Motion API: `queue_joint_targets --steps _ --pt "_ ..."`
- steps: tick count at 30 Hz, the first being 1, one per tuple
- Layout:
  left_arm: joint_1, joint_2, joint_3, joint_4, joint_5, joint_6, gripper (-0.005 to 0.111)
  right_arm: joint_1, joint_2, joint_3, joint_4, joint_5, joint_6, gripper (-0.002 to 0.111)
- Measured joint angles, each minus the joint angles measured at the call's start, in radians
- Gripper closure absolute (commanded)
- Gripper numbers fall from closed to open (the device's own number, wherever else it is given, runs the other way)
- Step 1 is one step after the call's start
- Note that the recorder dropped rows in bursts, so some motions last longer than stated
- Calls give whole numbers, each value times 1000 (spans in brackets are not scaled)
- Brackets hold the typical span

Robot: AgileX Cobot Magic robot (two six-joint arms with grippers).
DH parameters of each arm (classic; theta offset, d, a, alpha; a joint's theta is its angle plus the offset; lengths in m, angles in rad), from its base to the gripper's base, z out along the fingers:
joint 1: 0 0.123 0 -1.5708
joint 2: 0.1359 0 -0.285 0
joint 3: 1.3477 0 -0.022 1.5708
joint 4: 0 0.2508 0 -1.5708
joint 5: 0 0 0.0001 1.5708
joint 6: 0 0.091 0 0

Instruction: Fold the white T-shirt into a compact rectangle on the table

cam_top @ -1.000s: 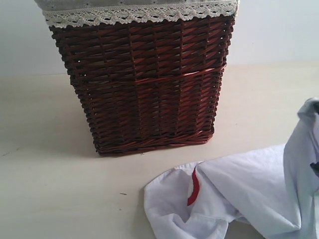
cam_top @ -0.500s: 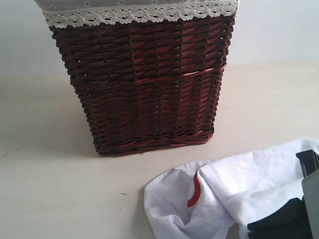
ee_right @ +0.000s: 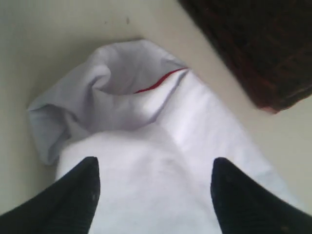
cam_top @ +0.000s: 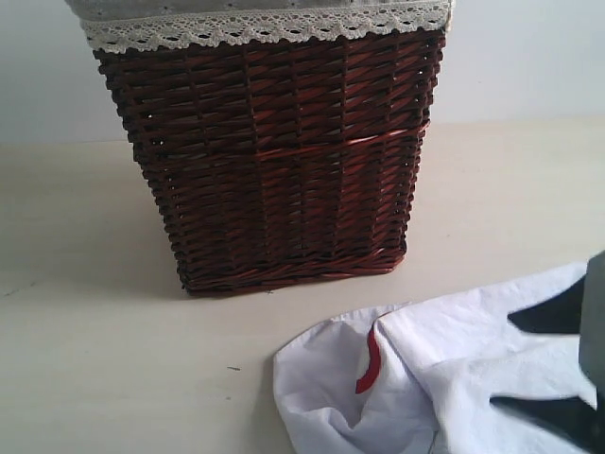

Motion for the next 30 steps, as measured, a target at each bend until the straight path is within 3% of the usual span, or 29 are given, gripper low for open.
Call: queue_joint_targets --steps 7,9,12,16,18,25,30 --pt "0 0 0 0 0 0 107 -74 -61 -160 -41 -398 182 48" --pt "0 0 0 0 0 0 107 -92 -11 -195 -39 -381 260 50" --pt "0 0 0 0 0 0 107 -93 141 -229 19 -209 305 52" --pt "0 0 0 0 0 0 107 -93 364 -266 121 126 145 52" --pt "0 0 0 0 0 0 107 -73 439 -281 158 202 84 52" --pt "0 0 0 0 0 0 107 114 637 -383 203 -16 128 61" --pt "0 0 0 0 0 0 107 189 704 -473 234 -115 177 66"
